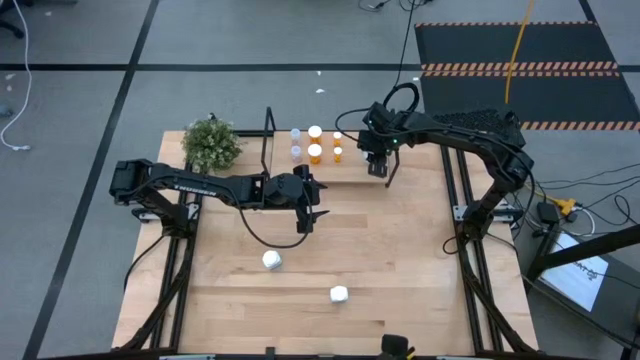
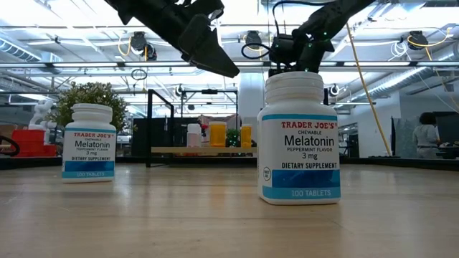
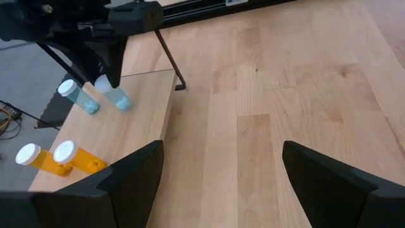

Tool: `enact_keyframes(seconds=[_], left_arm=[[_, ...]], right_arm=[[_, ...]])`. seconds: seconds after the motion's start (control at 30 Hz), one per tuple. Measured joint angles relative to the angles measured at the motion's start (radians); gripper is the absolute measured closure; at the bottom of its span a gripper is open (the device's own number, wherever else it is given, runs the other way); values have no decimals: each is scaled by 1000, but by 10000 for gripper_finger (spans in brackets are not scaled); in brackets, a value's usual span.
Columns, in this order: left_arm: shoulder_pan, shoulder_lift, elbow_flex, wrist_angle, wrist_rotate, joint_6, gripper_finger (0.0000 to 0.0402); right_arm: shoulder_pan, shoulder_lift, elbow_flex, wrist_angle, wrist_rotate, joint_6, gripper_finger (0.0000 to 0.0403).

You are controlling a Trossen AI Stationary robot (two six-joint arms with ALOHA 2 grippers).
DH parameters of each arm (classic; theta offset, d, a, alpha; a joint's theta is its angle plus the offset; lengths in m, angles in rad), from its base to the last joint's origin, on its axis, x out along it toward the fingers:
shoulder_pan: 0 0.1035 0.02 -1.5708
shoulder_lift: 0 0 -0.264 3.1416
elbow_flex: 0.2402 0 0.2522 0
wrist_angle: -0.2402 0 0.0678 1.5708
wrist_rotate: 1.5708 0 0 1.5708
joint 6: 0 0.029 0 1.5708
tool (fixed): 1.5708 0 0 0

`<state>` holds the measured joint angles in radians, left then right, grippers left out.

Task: Pick and place medicine bottles onto shelf by color
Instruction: Put the blue pill bottle on the shelf aligned with the other blue pill bottle

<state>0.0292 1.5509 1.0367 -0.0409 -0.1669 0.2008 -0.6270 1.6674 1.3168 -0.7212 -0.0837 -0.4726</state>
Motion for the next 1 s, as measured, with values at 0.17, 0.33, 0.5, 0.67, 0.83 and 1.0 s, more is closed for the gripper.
enact_keyframes(seconds=[0.17,0.33,0.5,0.67,0.83,1.0], left_arm=[[0,0,0,0,0,0,78],[0,0,0,0,0,0,78],[0,0,0,0,0,0,78],[0,0,0,0,0,0,78],[0,0,0,0,0,0,78],[0,0,0,0,0,0,78]], right_arm=[[0,3,0,-1,1,0,280],[-1,5,0,-5,1,4,280],[-2,8,0,-9,1,7,280],[-2,8,0,-9,1,15,272],[-2,8,0,-9,2,15,262],[-2,8,0,-9,3,15,259]])
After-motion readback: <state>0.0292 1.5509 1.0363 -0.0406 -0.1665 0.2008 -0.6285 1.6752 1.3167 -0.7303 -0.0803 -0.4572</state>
